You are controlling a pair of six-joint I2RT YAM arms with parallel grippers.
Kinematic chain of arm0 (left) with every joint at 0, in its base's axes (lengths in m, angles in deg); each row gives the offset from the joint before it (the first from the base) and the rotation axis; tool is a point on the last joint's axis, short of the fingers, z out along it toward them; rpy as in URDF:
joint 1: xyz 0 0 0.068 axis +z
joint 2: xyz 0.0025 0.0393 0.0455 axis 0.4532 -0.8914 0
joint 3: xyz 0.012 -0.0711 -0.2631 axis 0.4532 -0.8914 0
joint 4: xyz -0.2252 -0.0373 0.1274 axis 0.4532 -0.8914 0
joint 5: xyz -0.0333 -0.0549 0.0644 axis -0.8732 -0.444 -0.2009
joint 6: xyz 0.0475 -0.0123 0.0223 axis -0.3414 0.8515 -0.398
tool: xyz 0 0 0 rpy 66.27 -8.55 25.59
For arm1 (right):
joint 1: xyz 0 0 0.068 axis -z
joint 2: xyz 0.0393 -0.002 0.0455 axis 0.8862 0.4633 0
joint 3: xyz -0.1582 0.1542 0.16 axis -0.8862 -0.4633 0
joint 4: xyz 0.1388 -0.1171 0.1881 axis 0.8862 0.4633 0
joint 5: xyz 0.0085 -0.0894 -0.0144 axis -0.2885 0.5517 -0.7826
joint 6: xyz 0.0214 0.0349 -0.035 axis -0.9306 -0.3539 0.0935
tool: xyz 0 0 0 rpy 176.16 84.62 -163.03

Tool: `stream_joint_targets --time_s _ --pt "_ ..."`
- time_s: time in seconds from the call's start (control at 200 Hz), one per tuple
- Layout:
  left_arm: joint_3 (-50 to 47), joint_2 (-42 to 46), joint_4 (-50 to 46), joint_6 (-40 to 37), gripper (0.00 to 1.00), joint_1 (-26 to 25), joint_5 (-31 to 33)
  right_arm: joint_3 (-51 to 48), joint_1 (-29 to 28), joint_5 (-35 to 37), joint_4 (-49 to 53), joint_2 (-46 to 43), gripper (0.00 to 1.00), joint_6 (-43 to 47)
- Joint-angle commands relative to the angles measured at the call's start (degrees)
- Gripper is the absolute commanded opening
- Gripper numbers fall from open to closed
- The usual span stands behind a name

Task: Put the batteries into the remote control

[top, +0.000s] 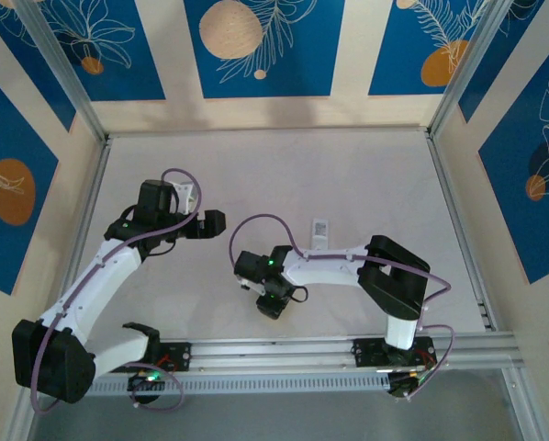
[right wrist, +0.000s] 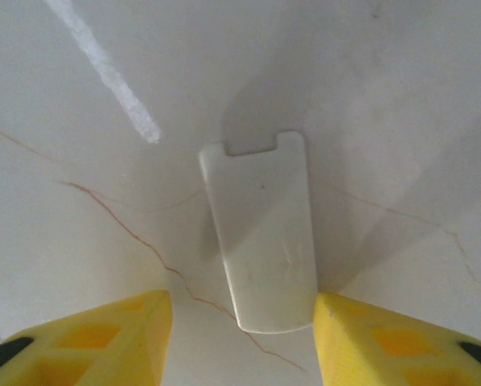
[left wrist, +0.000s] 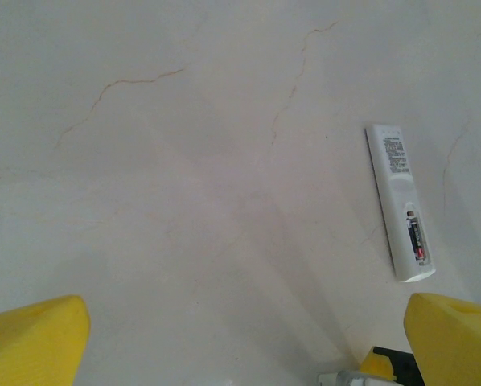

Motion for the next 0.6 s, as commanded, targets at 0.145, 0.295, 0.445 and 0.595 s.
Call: stream_joint_targets --time_s 0.145,0.295,0.445,0.595 --pt "0.06 0.00 0.08 0.14 1.00 0.42 -0.85 -1.07 -0.34 -0.81 1.74 1.60 0.39 -0.19" --pt "-0.27 0.00 0.10 0.18 1.00 0.43 -0.81 -0.92 -0.53 -0.63 2.16 0.45 0.36 -0.62" --pt "-0.46 0.03 0.26 0.22 1.00 0.42 -0.89 -0.64 -0.54 -0.36 2.23 -1.05 0.37 -0.77" --pt "-0.68 -0.16 0.41 0.22 1.00 0.43 -1.23 0.31 -0.45 0.22 2.45 -2.89 0.45 -1.14"
